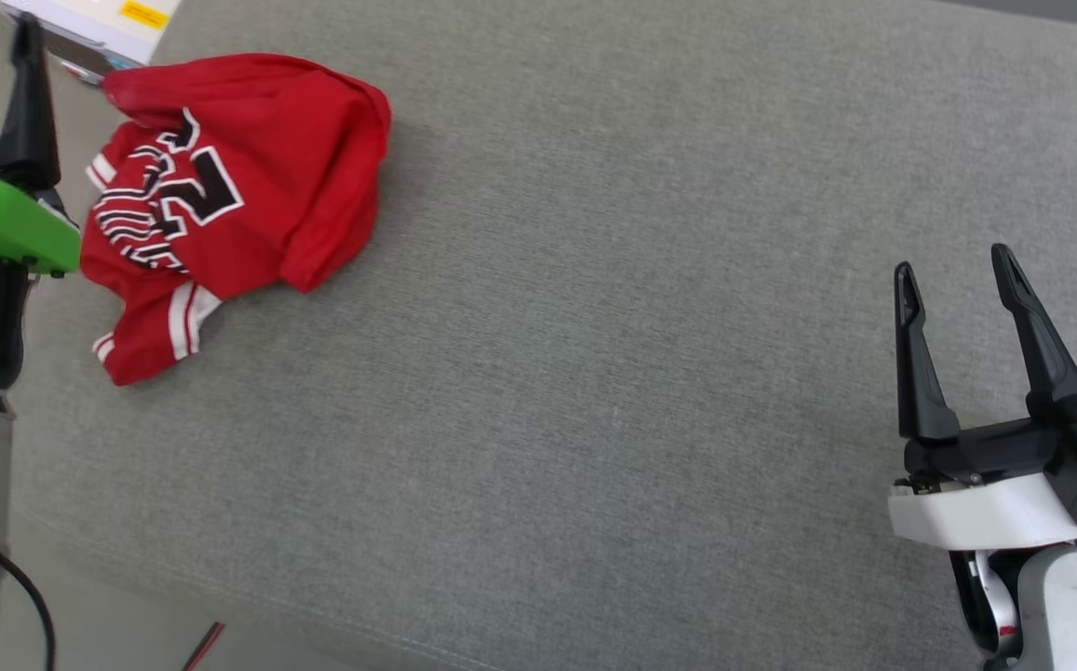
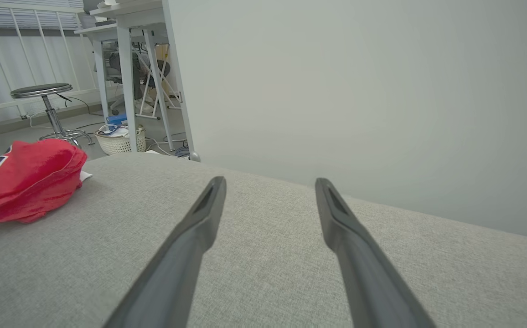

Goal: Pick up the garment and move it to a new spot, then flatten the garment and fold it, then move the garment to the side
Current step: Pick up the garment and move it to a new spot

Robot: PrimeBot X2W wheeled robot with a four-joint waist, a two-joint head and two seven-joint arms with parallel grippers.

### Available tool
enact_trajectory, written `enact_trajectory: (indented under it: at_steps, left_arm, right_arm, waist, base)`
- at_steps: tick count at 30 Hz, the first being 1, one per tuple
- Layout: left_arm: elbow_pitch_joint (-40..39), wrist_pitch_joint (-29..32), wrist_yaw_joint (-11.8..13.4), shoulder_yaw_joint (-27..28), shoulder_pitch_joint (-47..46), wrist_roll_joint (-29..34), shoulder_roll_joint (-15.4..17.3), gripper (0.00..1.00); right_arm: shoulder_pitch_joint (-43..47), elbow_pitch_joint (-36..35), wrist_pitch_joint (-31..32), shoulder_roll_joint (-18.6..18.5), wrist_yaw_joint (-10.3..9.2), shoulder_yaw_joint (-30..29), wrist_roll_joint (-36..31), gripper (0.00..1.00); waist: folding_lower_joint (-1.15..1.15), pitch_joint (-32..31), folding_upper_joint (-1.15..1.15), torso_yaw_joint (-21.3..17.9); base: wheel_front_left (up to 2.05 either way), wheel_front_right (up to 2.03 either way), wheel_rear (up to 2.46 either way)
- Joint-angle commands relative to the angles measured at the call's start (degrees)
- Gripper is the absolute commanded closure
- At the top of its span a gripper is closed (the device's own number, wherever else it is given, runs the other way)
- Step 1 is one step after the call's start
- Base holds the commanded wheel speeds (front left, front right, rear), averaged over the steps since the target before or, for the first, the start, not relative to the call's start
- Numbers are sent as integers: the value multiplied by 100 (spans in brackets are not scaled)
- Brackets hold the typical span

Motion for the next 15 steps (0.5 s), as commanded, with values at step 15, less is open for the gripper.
enact_trajectory:
  at_steps: [15]
  left_arm:
    - [182,3742,-17,-2592,-862,-2555,1342,0]
  right_arm:
    - [-436,-125,-52,-20,-3,3,-163,0]
  waist:
    - [-1,710,0,-593]
  base:
    - [0,0,0]
